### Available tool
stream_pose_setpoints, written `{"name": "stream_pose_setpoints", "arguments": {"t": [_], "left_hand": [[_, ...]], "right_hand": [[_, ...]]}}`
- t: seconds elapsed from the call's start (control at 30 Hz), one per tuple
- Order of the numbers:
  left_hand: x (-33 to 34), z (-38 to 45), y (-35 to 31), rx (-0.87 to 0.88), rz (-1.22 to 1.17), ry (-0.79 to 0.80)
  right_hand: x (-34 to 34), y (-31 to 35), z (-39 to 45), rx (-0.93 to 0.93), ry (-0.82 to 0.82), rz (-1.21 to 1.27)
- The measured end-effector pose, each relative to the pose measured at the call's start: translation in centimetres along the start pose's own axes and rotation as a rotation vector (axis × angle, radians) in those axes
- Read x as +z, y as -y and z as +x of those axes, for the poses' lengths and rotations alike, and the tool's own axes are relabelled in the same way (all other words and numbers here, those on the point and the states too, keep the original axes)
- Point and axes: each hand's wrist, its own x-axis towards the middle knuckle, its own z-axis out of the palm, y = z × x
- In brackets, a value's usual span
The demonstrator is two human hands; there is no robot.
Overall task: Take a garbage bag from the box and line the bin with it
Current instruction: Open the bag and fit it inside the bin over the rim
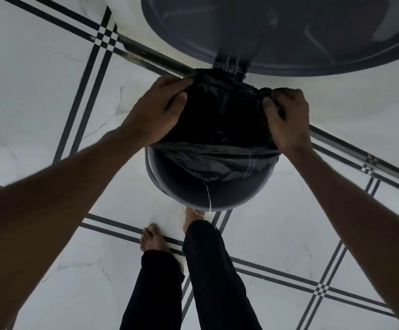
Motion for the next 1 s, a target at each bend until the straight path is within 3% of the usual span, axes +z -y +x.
{"name": "stream_pose_setpoints", "arguments": {"t": [0.1, 0.2, 0.33, 0.47, 0.57, 0.67, 0.77, 0.87, 1.0], "left_hand": [[0.0, 1.0, -0.3, -0.100, -0.032, 0.136], [-0.5, 1.5, -0.6, -0.265, -0.152, 0.158], [-0.9, 1.4, -0.5, -0.433, -0.121, 0.184], [-1.2, -0.8, 0.8, -0.364, -0.216, 0.162], [-1.4, -3.2, 2.2, -0.234, -0.188, 0.151], [-1.0, -6.0, 3.6, -0.257, -0.120, 0.112], [-0.3, -8.3, 4.8, -0.337, -0.162, 0.055], [0.5, -9.7, 5.0, -0.356, -0.212, -0.013], [1.5, -11.4, 3.5, -0.352, -0.047, -0.260]], "right_hand": [[0.0, 0.3, 0.8, 0.121, 0.002, -0.021], [0.0, 0.5, 1.2, 0.155, 0.050, -0.079], [0.2, -0.8, 1.9, 0.311, 0.063, 0.121], [0.2, -0.8, 1.4, 0.619, 0.155, 0.497], [0.1, -0.9, 0.1, 0.666, 0.094, 0.594], [-0.1, -1.2, -2.3, 0.644, -0.015, 0.689], [-0.4, -2.6, -5.4, 0.585, -0.043, 0.589], [-0.2, -3.9, -7.9, 0.576, 0.028, 0.403], [-0.7, -3.8, -11.0, 0.585, -0.033, 0.320]]}}
